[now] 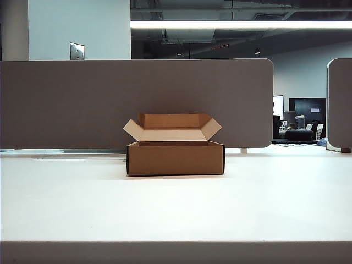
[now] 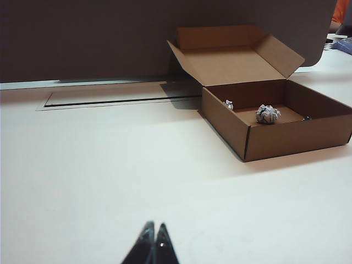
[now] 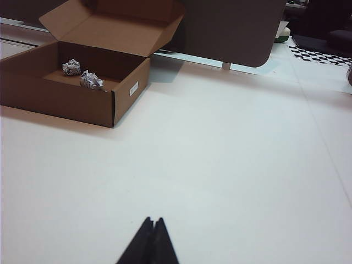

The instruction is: Pick up all the paper balls on the table and put them in the paper box.

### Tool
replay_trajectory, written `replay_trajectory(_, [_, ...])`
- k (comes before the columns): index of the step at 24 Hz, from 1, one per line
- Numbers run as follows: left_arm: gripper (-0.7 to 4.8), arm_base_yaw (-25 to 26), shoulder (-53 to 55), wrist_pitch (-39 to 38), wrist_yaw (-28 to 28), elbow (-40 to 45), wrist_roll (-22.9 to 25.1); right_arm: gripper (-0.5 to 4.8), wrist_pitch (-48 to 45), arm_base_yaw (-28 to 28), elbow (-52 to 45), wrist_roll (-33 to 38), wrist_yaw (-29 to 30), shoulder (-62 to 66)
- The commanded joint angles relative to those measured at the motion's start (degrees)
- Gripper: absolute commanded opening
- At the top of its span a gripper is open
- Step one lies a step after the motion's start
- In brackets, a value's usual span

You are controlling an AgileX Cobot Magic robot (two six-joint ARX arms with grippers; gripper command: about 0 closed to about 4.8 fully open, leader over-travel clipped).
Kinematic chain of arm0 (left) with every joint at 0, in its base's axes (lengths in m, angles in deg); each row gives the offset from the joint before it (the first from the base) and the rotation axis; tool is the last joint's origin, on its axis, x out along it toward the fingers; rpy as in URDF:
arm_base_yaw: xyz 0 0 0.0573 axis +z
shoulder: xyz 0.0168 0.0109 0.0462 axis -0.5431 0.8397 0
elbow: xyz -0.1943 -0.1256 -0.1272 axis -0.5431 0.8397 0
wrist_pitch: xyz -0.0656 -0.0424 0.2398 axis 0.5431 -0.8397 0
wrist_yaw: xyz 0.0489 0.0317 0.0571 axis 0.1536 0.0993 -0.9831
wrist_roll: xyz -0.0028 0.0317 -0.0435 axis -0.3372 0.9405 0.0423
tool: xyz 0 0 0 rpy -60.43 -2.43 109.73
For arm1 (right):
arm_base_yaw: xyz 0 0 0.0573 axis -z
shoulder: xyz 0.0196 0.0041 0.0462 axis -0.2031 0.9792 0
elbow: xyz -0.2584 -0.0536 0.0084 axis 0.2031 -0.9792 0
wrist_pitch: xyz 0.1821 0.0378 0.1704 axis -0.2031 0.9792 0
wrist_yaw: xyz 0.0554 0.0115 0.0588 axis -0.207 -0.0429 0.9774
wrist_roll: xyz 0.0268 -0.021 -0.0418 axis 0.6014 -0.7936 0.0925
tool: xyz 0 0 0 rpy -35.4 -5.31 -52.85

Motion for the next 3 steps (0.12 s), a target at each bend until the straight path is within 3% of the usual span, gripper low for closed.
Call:
replay_trajectory(1, [-0.06,-0.1,0.0,0.4,0.0,-0.2,-0.2,-0.05,-1.0,0.0,-0.3,0.0,-0.1,-0.1])
replay_trajectory(3, [-0.06,-0.1,0.0,0.4,0.0,-0.2,-0.2,-0.05,-1.0,0.0,-0.3,0.0,-0.1,-0.1])
